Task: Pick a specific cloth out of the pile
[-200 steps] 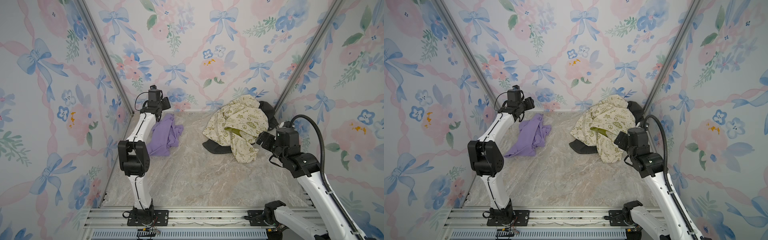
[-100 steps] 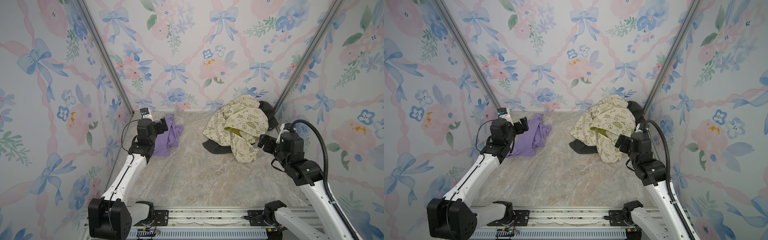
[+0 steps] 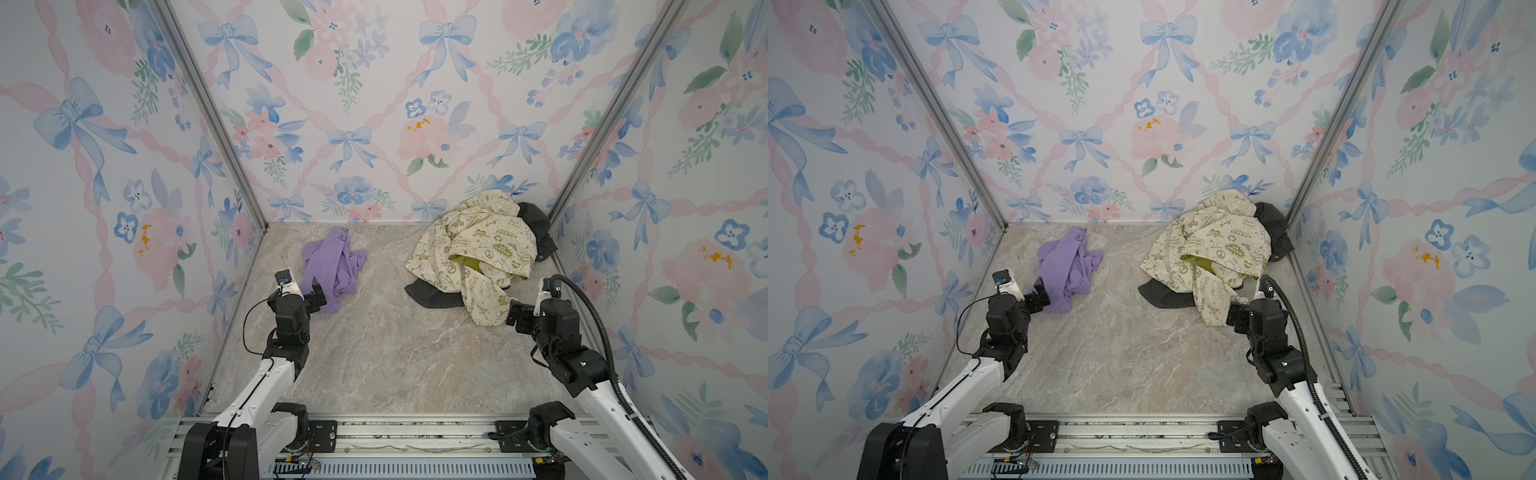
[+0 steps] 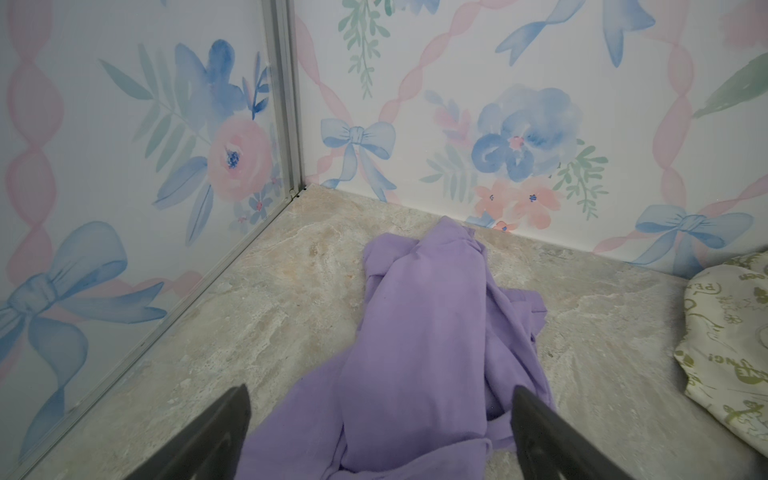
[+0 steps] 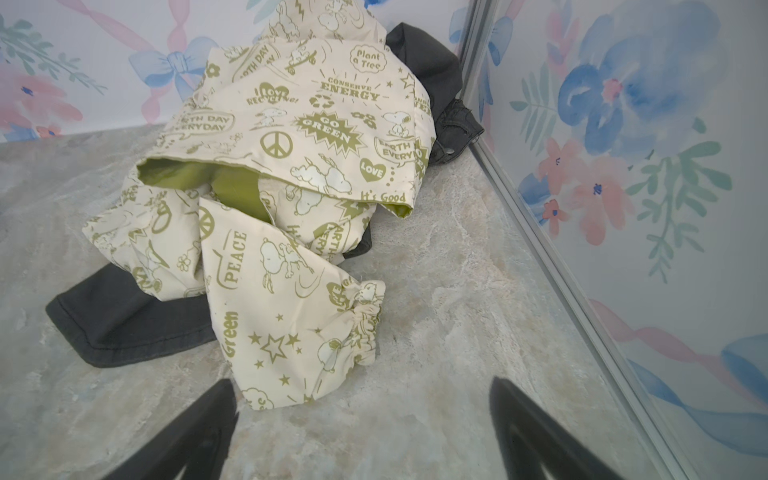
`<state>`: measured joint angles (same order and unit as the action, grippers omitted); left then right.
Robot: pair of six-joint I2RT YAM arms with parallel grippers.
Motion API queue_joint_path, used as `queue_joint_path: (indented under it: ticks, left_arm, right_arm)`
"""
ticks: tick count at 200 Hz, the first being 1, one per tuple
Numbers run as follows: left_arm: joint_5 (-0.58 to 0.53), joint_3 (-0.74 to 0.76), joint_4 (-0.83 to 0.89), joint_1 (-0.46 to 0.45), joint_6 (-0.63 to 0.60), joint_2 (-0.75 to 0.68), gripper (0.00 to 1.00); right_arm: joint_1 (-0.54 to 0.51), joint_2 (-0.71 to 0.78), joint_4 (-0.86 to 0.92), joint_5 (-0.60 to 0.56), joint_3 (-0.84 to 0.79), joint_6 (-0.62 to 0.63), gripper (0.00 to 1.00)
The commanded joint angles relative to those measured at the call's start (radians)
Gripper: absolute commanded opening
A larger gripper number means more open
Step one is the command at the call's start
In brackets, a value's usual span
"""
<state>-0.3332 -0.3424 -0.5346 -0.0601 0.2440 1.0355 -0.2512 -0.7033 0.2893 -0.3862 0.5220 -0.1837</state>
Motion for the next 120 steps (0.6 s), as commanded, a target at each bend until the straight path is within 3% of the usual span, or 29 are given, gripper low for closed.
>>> queue_joint_path:
  ticks: [1,53,90,120]
  left_arm:
    - [0.012,0.037,-0.170,0.042,-0.007,0.071,0.98]
    - [0.089,0.059,-0.429,0.060,-0.028,0.280,0.98]
    - [0.176,0.024,-0.490,0.063,-0.058,0.421,0.98]
    - [0.223,0.016,-0.510,0.063,-0.076,0.457,0.98]
  right_arm:
    - [0.027,-0.042,-0.228,0.013,-0.103,0.106,0.97]
    - [0.131,-0.267,-0.630,0.145,-0.231,0.089,0.97]
    - [0.153,-0.471,-0.678,0.230,-0.144,0.156,0.97]
    - [0.155,-0.610,-0.731,0.271,-0.066,0.192,0.97]
